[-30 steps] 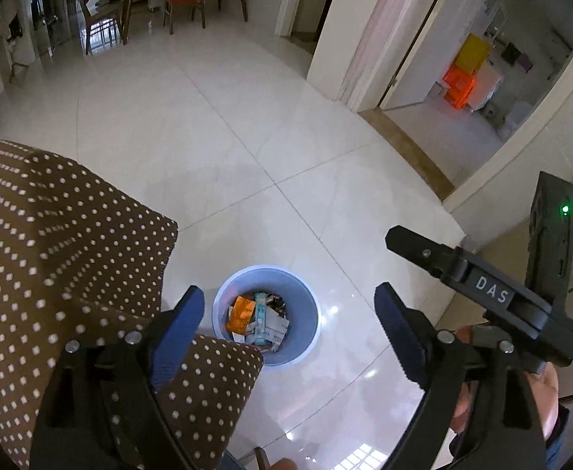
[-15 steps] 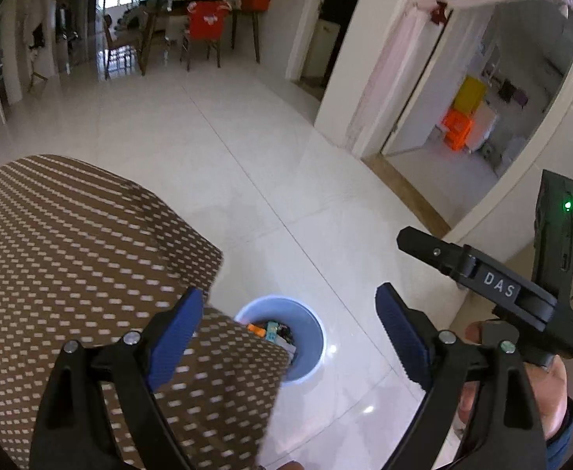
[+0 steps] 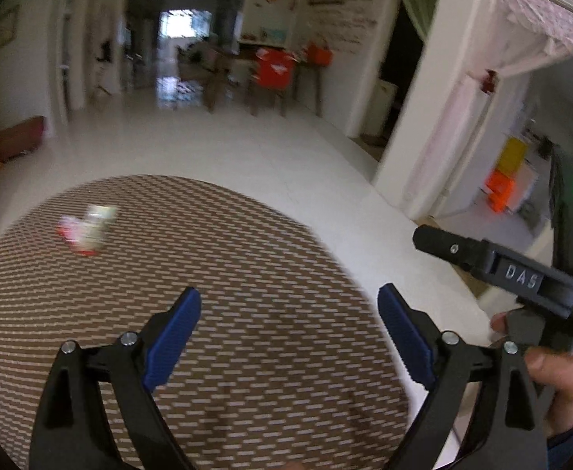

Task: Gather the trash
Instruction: 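Move both open tools back over the table toward the last wrappers, then grasp the beige wrapper with the right tool while the left tool grasps the red-white packet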

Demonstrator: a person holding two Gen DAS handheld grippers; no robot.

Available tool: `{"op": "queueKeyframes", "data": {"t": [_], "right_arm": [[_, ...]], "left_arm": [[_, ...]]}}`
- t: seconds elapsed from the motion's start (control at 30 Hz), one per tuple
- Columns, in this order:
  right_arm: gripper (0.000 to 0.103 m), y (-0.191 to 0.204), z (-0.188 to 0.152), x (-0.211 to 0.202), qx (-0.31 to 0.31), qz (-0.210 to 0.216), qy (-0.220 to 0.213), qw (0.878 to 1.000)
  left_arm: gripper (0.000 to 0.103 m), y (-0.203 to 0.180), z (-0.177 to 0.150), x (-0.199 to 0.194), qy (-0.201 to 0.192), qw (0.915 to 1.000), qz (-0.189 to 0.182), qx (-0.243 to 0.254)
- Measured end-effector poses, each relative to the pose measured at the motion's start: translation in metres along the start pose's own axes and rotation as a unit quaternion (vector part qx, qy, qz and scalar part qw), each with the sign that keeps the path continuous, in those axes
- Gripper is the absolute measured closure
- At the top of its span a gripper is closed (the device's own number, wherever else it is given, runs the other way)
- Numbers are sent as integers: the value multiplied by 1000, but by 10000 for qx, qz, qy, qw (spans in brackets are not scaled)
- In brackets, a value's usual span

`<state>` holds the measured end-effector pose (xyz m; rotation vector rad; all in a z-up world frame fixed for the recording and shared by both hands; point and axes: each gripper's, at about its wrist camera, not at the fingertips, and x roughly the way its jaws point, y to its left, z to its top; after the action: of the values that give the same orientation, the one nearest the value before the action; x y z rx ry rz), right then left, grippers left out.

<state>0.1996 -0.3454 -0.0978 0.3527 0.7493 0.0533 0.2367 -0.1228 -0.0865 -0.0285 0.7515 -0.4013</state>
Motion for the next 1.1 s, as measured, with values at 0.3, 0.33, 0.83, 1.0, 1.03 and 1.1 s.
{"op": "queueKeyframes", "data": {"t": [0.3,0.33,0.83,1.0,1.03,1.1], "right_arm": [[7,131,4,70,-944,489,330,9938],[7,145,3,80,-1032,547,383,9924],[36,266,-8,226,-2141,358,1057,9704],[76,270,-19,236,-2506,225,978,9629],[83,266,-18,235,-2449,297,1005,9639],[88,254,-15,231,-2334,383,1029,9662]], "left_arm": [[12,129,-6,-31,-297,9904,1056,-843],[12,142,-7,-31,-299,9881,1181,-944],[12,246,-22,-13,72,9716,1750,-1592],[12,249,-8,6,164,9711,1845,-1504],[12,249,-5,9,160,9710,1860,-1495],[12,247,5,19,170,9717,1890,-1409]]}}
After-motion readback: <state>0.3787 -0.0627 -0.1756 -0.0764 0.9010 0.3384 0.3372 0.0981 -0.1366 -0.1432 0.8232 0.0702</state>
